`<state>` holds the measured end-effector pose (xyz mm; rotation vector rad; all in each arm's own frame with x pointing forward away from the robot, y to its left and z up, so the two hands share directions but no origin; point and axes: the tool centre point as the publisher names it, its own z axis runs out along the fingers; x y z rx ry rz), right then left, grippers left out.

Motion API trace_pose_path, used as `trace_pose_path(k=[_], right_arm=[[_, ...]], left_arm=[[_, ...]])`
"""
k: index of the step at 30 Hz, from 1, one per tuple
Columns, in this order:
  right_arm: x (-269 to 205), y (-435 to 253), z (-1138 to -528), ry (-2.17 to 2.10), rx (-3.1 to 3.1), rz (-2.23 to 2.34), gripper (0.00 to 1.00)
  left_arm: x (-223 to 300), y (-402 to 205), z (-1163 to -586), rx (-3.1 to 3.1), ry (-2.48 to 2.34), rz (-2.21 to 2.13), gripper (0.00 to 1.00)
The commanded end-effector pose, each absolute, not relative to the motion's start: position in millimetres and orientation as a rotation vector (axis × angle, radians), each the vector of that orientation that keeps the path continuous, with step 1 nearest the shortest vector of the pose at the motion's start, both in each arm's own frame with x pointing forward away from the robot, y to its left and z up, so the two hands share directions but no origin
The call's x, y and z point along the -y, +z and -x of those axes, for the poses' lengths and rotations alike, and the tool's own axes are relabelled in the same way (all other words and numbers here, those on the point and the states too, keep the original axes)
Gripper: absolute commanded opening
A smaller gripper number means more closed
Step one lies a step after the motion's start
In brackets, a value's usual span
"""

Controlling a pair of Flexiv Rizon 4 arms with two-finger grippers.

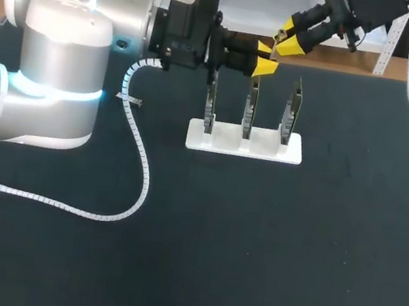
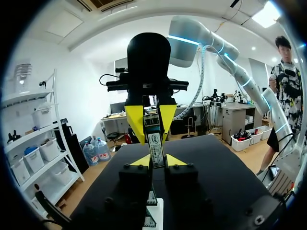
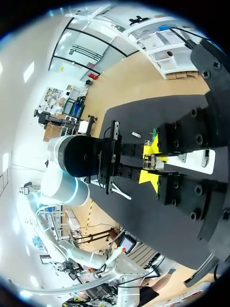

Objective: Pick up the optical module with the left hand, and insert it into the network port with the right hand.

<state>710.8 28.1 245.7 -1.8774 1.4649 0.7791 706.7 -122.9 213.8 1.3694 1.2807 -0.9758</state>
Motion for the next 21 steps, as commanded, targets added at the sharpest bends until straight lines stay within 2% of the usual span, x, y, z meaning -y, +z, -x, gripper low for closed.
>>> trace_pose_path(k=[1,2,3,21], right_arm=[[-29.5,245.3,-719.3,0.773,-1.465,1.873,0.0],[-29.5,245.3,-719.3,0.773,-1.465,1.873,0.0],[-29.5,245.3,-719.3,0.773,-1.465,1.873,0.0],[-29.5,245.3,-719.3,0.773,-1.465,1.873,0.0]], left_arm=[[125.4,214.4,-698.2,-1.282,-0.978,-1.377,0.0],[125.4,214.4,-698.2,-1.282,-0.978,-1.377,0.02],[125.4,214.4,-698.2,-1.282,-0.978,-1.377,1.0],[125.4,214.4,-698.2,-1.282,-0.978,-1.377,1.0]])
